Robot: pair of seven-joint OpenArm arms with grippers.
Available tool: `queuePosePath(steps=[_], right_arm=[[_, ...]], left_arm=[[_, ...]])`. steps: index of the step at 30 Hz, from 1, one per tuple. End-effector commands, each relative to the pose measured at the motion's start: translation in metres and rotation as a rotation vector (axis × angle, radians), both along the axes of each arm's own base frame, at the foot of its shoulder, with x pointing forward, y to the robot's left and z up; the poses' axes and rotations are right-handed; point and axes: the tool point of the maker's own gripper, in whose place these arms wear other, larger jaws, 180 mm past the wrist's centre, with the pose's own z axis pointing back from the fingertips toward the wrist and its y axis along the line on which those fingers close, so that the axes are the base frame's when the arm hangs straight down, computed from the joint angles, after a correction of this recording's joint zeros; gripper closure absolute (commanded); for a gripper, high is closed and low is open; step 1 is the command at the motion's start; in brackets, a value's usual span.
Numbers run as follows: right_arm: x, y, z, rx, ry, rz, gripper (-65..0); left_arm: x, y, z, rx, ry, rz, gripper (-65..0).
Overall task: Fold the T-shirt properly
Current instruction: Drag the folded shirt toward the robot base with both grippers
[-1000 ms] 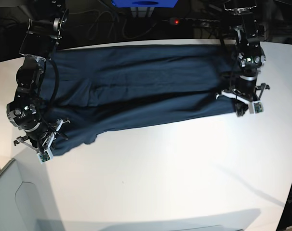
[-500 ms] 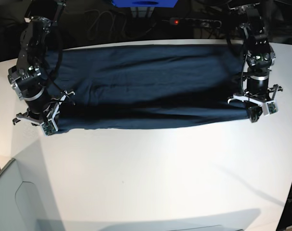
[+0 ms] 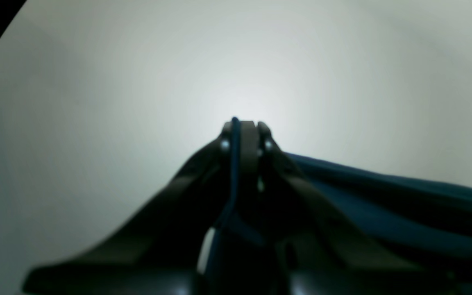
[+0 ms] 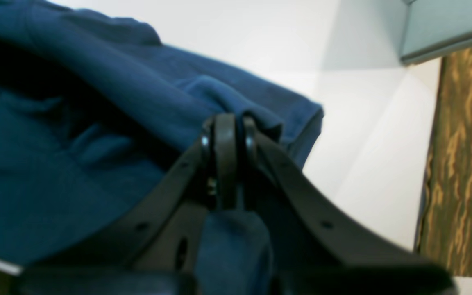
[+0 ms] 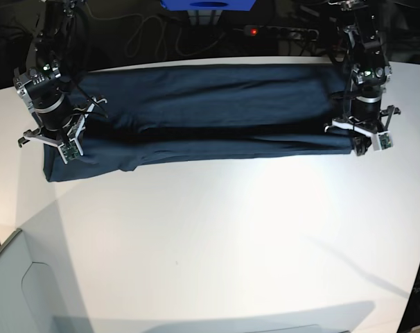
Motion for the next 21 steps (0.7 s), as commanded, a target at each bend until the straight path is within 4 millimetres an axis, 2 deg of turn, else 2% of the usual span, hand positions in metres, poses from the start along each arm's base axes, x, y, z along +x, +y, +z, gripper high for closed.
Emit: queuePosePath(steps=[1, 9, 15, 21], right_arm=[[0.004, 0.001, 0.014, -0.004, -0.051, 0.018, -0.1], [-0.018, 0.009, 0.005, 0.024, -0.044, 0.055, -0.1], [-0.029, -0.004, 0.003, 0.017, -0.040, 0.022, -0.1], [-0.038, -0.009, -0.002, 0.009, -0.014, 0.013, -0.1]], left_arm=[[0.008, 0.003, 0.020, 0.027, -0.064, -0.005, 0.0], [0.004, 0.000, 0.012, 0.016, -0.044, -0.006, 0.0], [0.000, -0.001, 0.010, 0.015, -0.035, -0.007, 0.0], [-0.015, -0.001, -0.004, 0.011, 0.015, -0.006, 0.0]])
